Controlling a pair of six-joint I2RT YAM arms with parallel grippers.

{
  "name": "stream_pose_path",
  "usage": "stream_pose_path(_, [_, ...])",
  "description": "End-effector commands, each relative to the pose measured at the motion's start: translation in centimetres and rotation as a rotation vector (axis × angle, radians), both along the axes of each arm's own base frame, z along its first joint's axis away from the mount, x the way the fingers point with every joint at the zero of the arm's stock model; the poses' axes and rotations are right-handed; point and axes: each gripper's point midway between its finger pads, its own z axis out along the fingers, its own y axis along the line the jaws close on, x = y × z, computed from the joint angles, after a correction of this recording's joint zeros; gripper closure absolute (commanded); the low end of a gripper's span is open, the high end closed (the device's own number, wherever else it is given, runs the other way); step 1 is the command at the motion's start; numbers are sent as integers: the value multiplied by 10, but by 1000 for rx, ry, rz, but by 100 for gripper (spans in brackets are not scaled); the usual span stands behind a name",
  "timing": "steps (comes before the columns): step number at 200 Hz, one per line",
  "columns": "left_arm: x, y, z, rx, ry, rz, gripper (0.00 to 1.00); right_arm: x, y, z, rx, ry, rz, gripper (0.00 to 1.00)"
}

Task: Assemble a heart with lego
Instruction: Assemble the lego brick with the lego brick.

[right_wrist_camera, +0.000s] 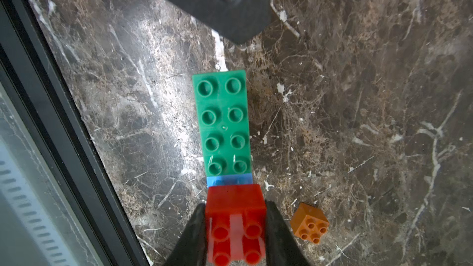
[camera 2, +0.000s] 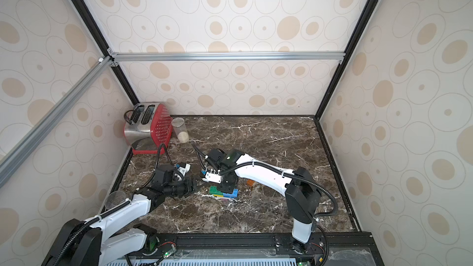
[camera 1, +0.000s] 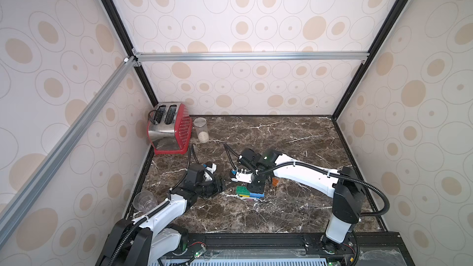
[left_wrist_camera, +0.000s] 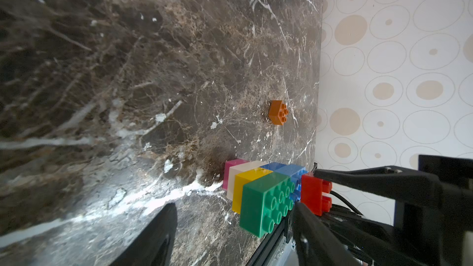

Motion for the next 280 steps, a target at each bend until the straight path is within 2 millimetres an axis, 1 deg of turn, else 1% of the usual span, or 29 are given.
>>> stream_pose_path(1, [1, -1, 1, 7, -9, -2, 29, -9, -1, -8, -21, 36, 11, 69])
stream_pose_path(29, [1, 0, 1, 8, -10, -1, 29, -12, -4, -11, -41, 44, 15, 69])
stream_pose_path(79, [1, 0, 0, 11, -11, -3, 29, -8, -13, -18, -80, 24, -2, 69])
stream_pose_path(132, [1, 0, 0, 13, -10, -3, 29, -9, -11, -23, -73, 31, -6, 69])
stream_pose_path(162, [1, 0, 0, 14, -8, -2, 29, -18, -9, -24, -58, 68, 27, 69])
stream_pose_path(175, [1, 0, 0, 15, -9, -2, 29, -24, -10, -26, -68, 87, 47, 69])
stream_pose_path(191, [1, 0, 0, 16, -9, -2, 28, -26, -13, -26, -85, 94, 46, 69])
stream_pose_path(212, [1, 0, -1, 16, -8, -2, 28, -20, -20, -30, -129, 59, 35, 69])
stream_pose_path(235, [0, 0, -1, 18, -7, -3, 28, -6, -31, -37, -205, -10, 18, 69])
stream_pose_path(260, [1, 1, -2, 25, -5, -3, 28, -9, -35, -46, -218, 0, 47, 69])
stream_pose_path(280, [1, 1, -1, 28, -6, -2, 28, -16, -30, -47, -186, 27, 65, 70])
